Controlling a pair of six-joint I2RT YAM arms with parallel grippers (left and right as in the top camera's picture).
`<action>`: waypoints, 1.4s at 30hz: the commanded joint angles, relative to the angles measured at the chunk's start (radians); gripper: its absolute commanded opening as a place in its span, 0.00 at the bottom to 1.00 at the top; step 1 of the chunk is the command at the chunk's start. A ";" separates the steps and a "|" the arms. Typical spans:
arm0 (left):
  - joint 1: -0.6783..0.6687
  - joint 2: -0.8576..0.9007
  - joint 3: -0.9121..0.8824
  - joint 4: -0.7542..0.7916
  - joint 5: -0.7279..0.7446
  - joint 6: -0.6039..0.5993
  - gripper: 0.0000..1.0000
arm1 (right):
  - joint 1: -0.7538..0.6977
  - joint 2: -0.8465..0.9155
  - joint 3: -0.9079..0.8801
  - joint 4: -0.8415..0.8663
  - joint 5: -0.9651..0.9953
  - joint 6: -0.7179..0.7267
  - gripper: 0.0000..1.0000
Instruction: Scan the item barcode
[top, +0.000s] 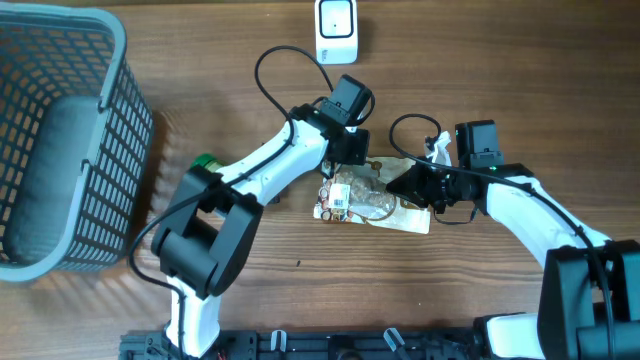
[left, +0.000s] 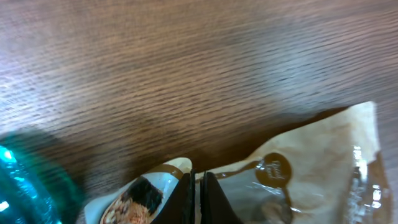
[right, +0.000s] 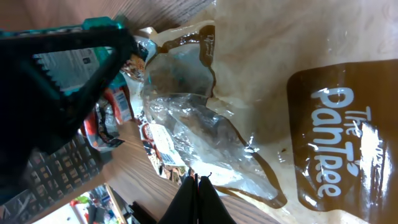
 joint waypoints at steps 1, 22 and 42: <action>-0.001 0.040 -0.011 0.001 -0.027 -0.009 0.04 | 0.002 0.015 -0.003 0.015 -0.015 -0.021 0.05; -0.001 0.072 -0.012 0.002 -0.032 -0.010 0.04 | 0.008 0.077 -0.092 0.109 0.204 -0.096 0.05; 0.003 0.072 -0.012 0.027 -0.096 -0.272 0.04 | 0.008 -0.087 -0.049 0.120 0.074 0.065 0.05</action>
